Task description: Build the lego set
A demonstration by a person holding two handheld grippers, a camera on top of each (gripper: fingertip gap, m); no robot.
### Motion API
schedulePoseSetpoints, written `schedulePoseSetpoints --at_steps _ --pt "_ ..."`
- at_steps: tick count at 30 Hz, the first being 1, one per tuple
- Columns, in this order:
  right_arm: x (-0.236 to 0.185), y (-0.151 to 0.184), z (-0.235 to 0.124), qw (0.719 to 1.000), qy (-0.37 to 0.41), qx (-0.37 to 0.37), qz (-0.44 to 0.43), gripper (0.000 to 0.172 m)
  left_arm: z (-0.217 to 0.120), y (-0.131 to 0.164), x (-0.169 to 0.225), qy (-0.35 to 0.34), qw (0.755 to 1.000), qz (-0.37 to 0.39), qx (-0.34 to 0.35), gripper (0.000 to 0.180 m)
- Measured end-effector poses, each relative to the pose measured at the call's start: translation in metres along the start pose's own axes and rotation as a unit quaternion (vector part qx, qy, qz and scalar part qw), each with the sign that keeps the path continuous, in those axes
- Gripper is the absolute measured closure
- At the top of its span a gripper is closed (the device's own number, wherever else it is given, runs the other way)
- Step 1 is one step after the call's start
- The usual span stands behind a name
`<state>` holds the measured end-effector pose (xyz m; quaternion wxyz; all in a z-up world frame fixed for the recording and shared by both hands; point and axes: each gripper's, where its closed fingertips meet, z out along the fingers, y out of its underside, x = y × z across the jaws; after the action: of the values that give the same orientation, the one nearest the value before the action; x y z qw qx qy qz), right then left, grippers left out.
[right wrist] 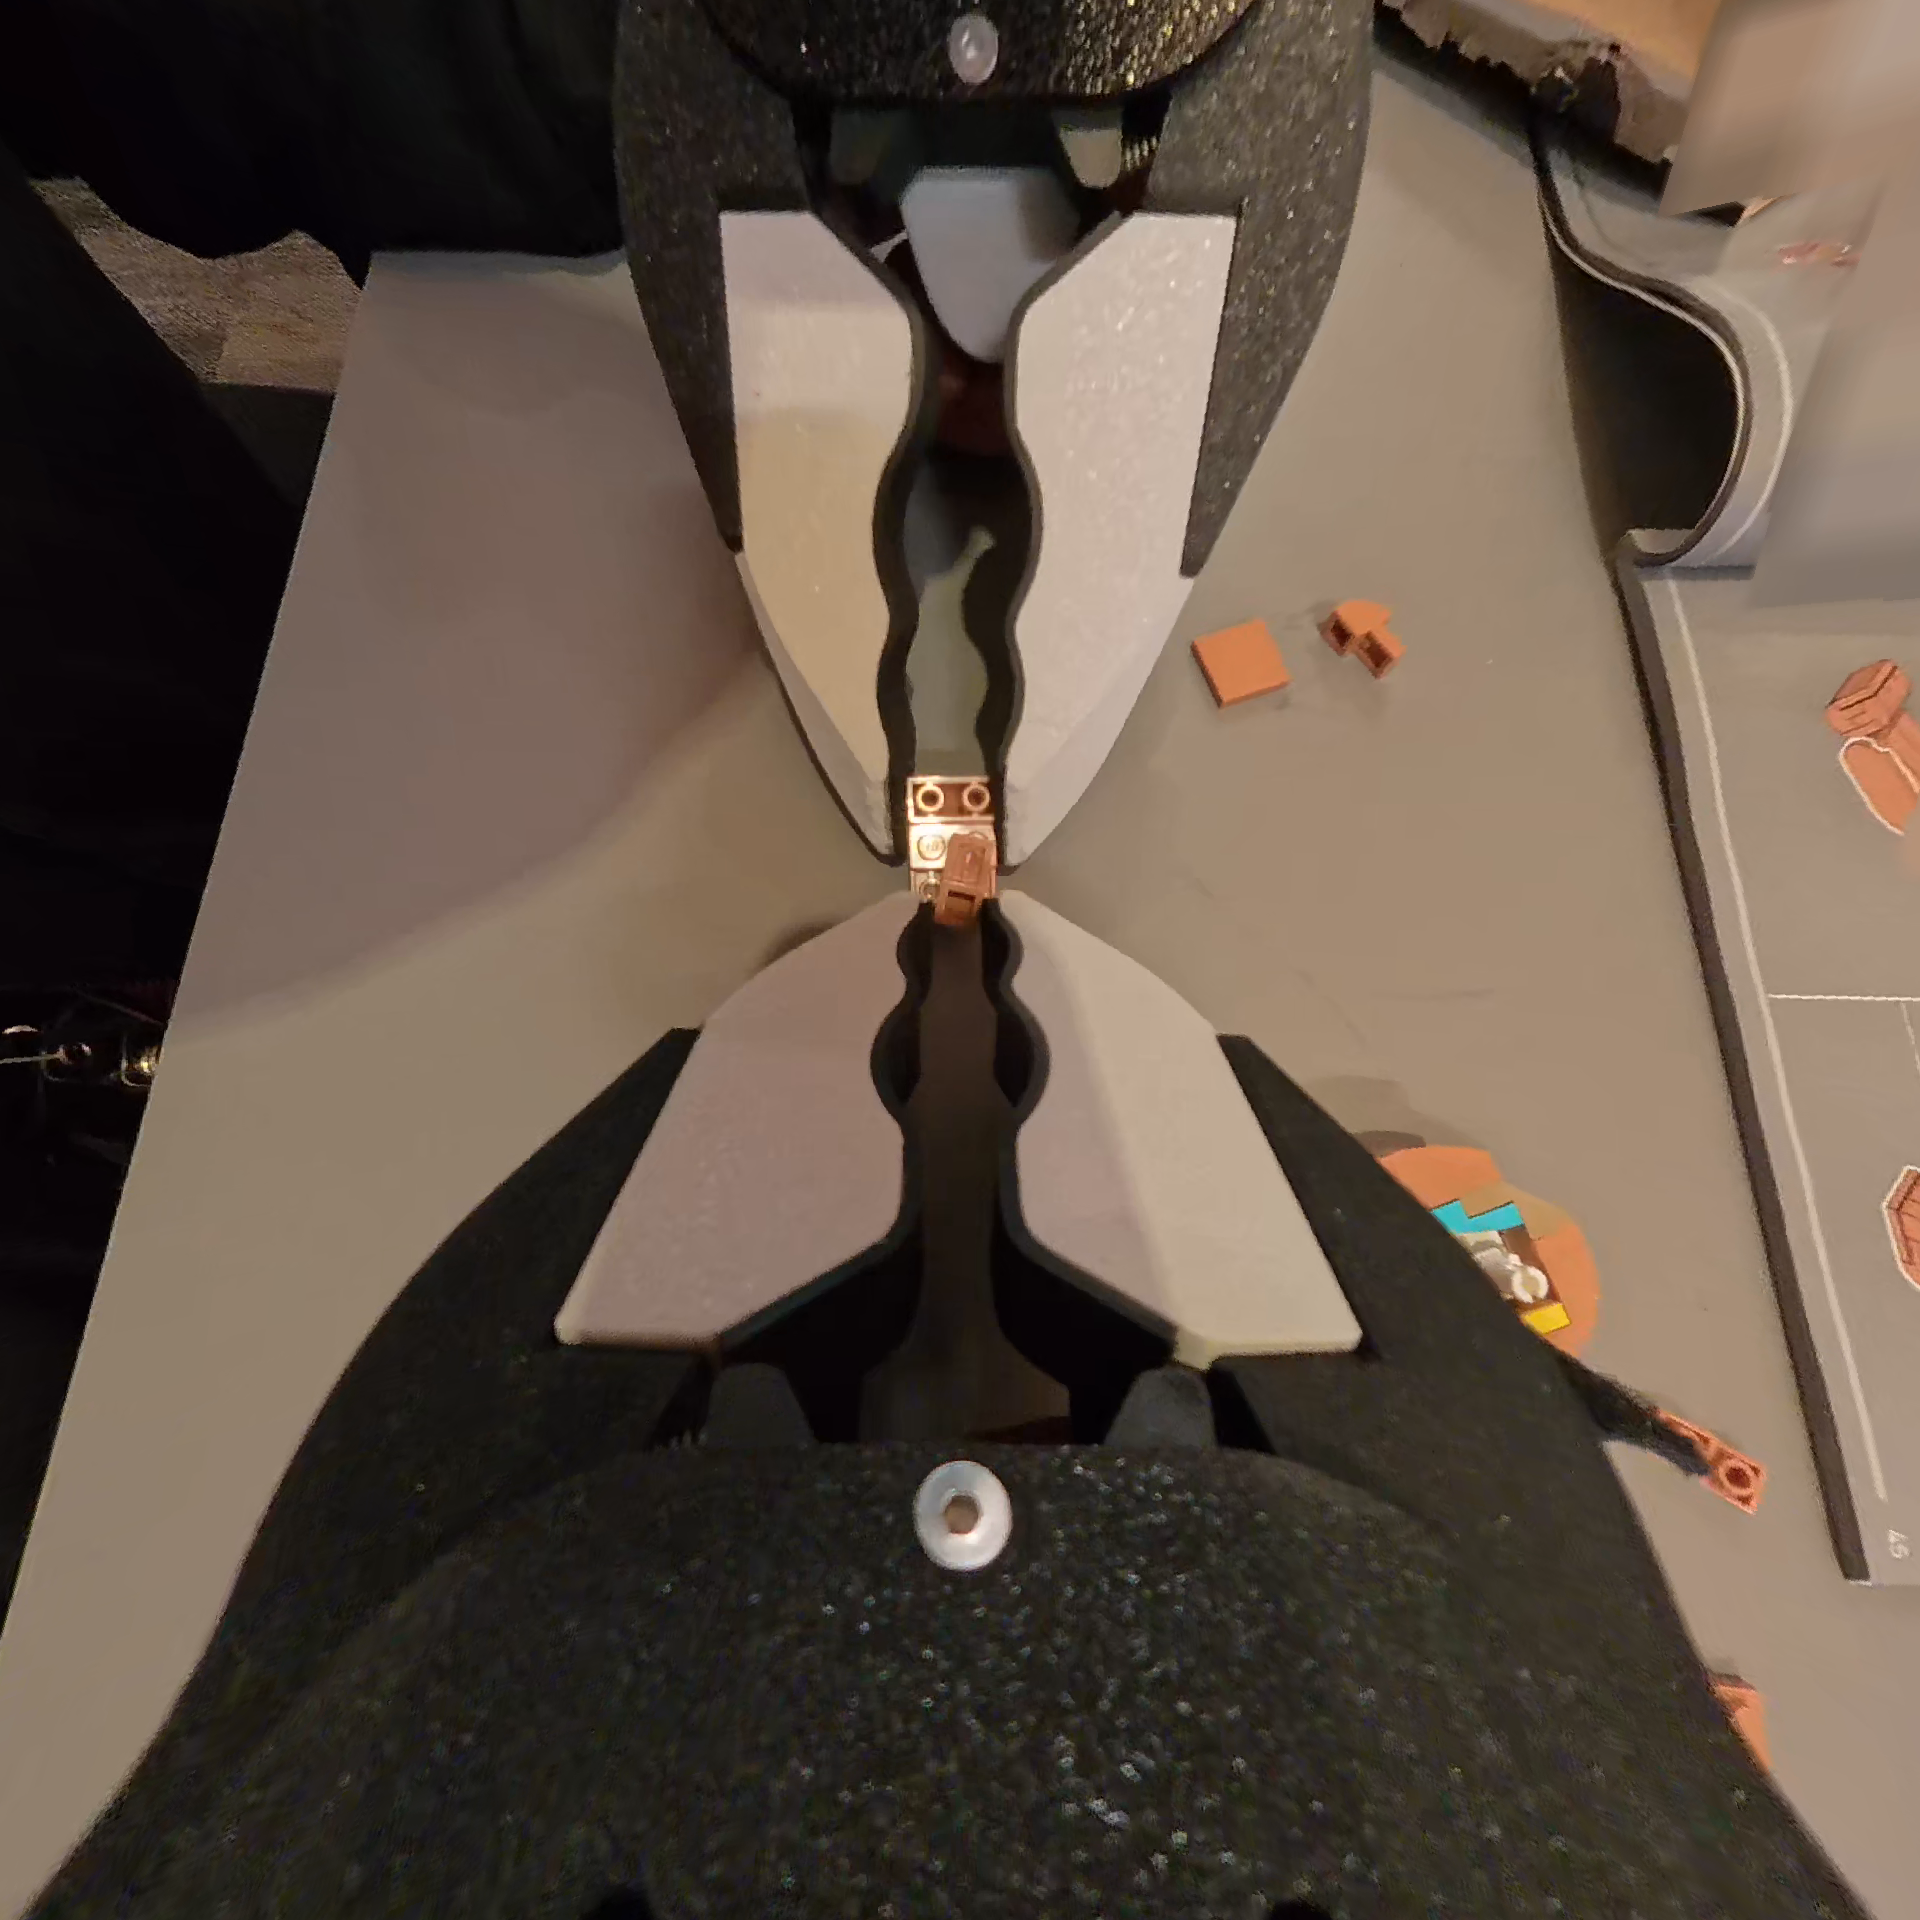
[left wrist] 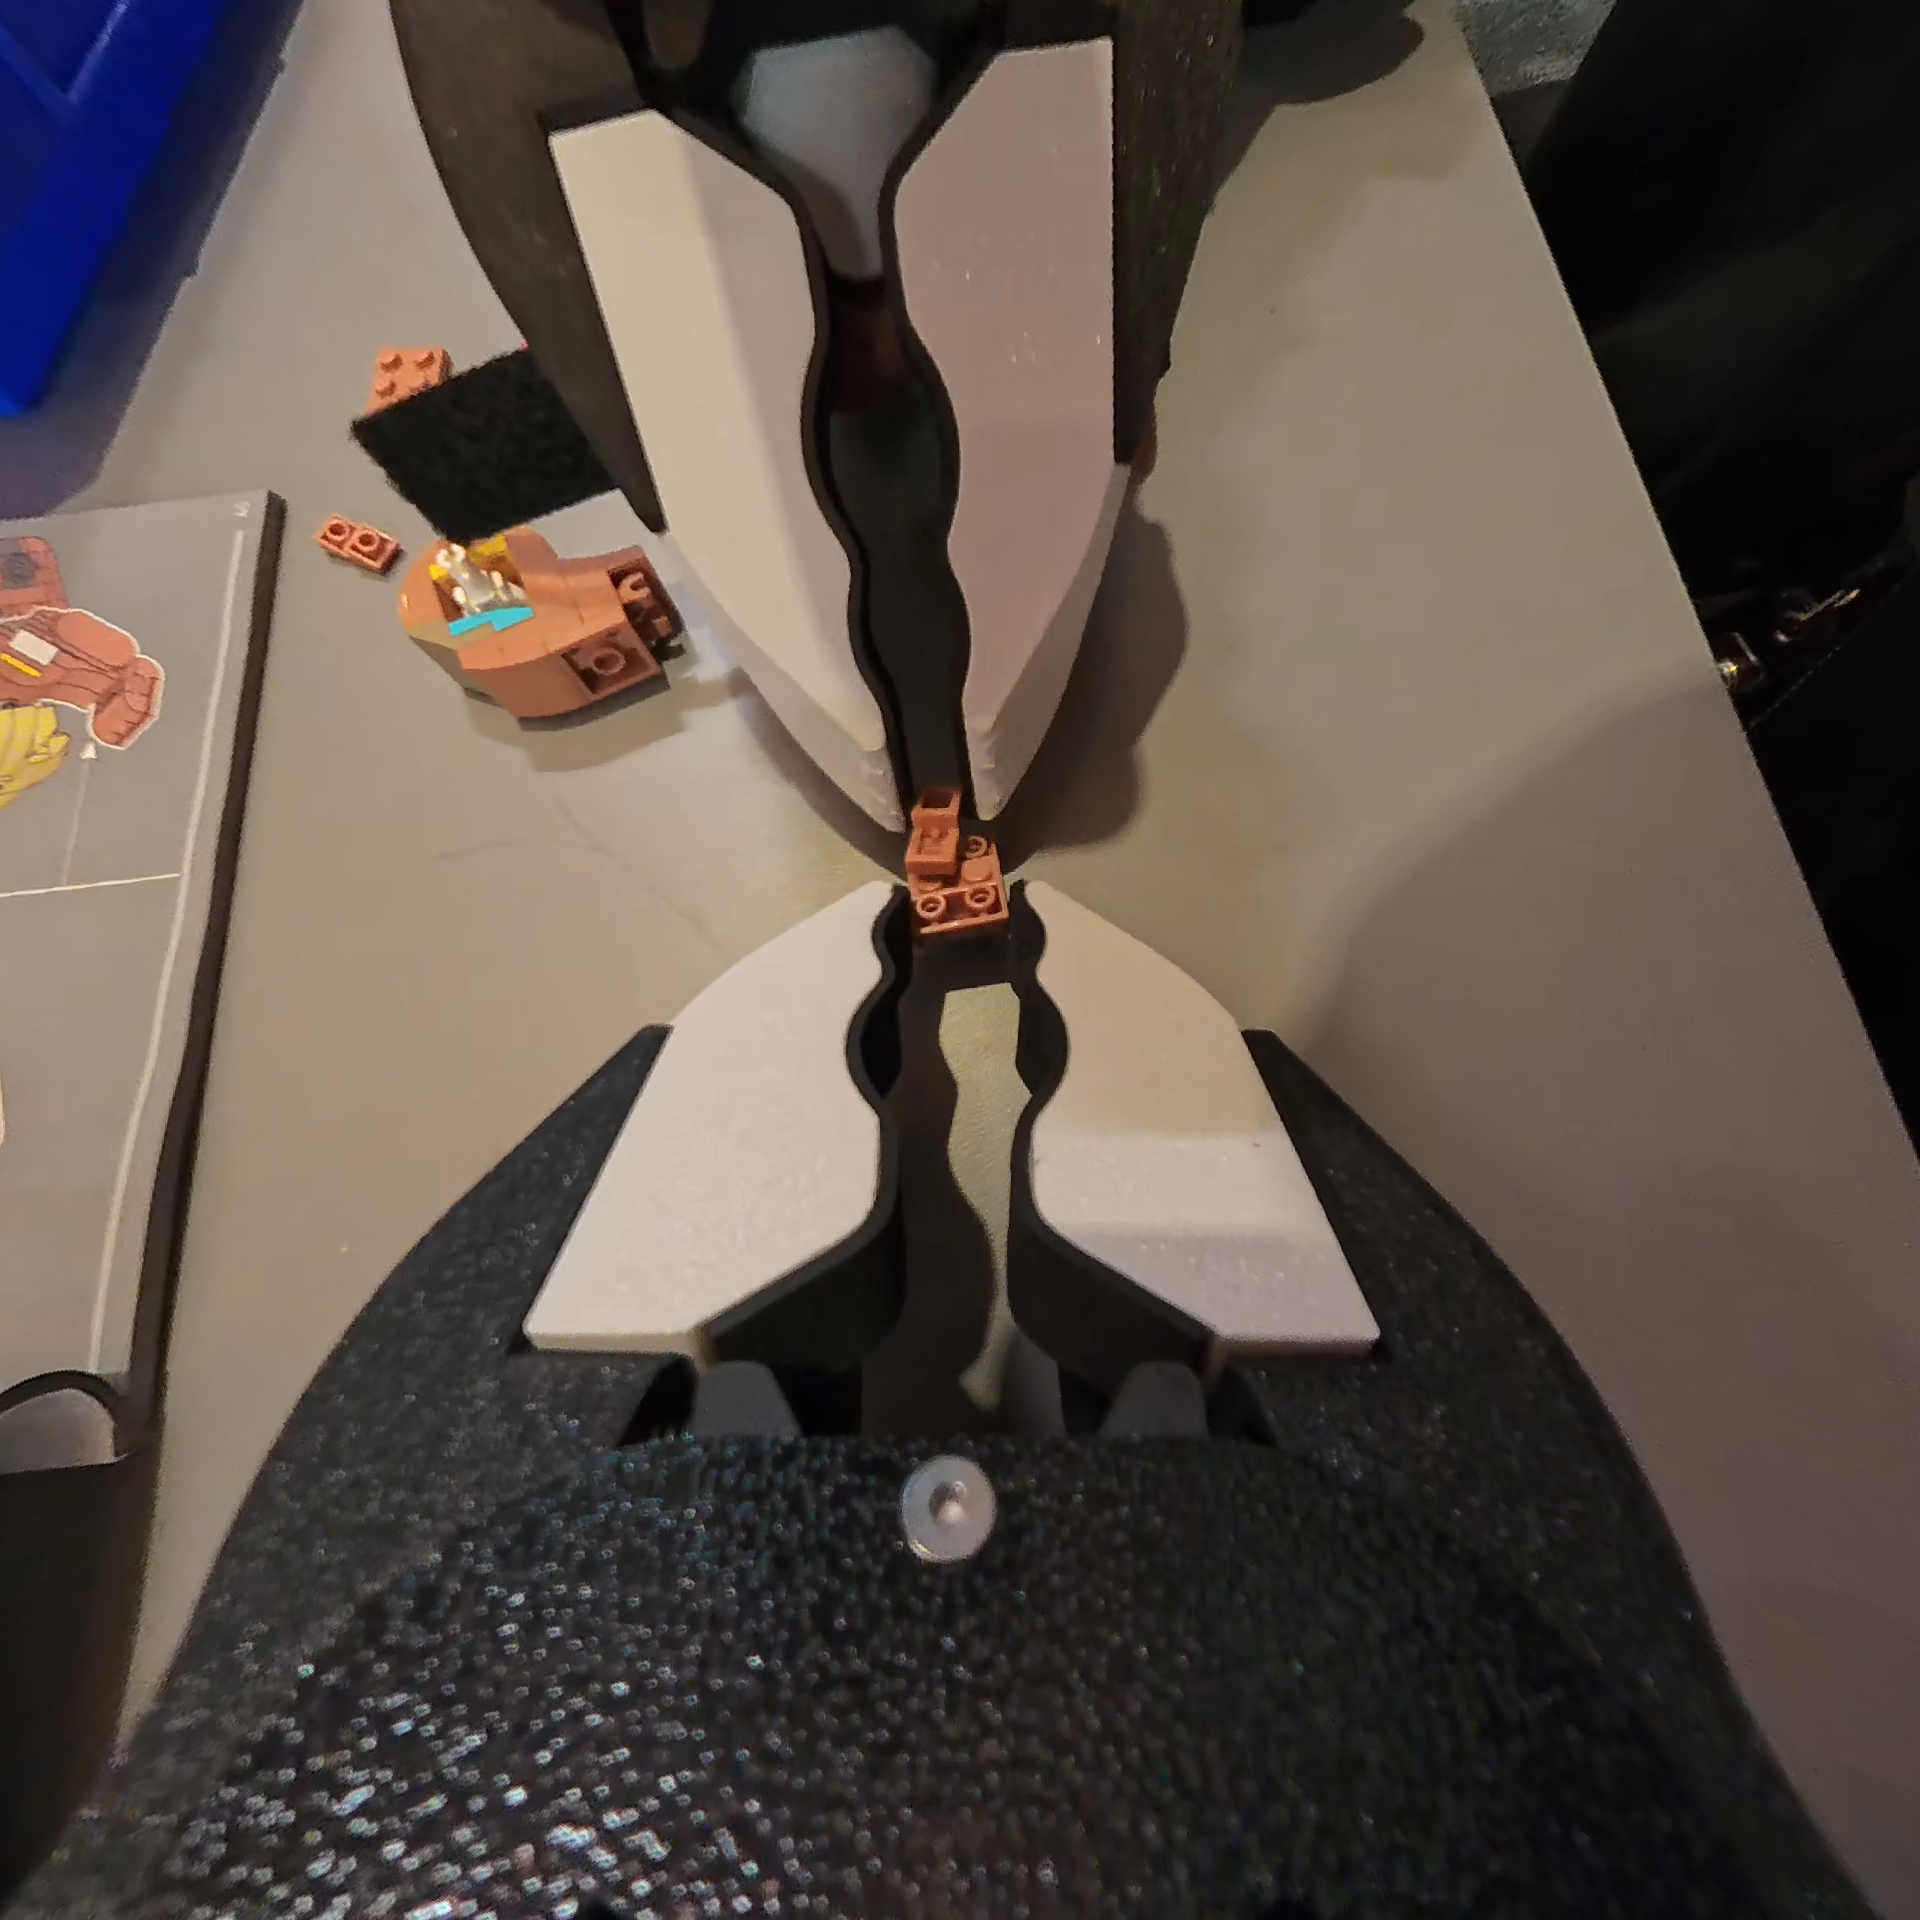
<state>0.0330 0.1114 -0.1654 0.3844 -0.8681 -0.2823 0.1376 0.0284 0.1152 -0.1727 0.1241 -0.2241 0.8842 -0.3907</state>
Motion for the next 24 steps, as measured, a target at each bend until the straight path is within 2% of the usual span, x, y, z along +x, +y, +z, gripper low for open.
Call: schedulePoseSetpoints --at_steps 15,19,24 --pt "-0.001 0.001 0.001 1.0 -0.006 0.003 0.004 0.164 0.0 0.001 0.0 -0.003 1.0 0.004 -0.003 0.163" --pt "-0.003 -0.012 -0.01 0.994 -0.049 0.067 0.066 0.164 0.001 0.001 -0.001 -0.006 1.0 0.003 -0.004 0.163" --pt "0.003 -0.032 -0.034 0.957 -0.137 0.179 0.185 0.164 0.001 0.002 -0.003 -0.021 1.0 0.001 -0.008 0.163"
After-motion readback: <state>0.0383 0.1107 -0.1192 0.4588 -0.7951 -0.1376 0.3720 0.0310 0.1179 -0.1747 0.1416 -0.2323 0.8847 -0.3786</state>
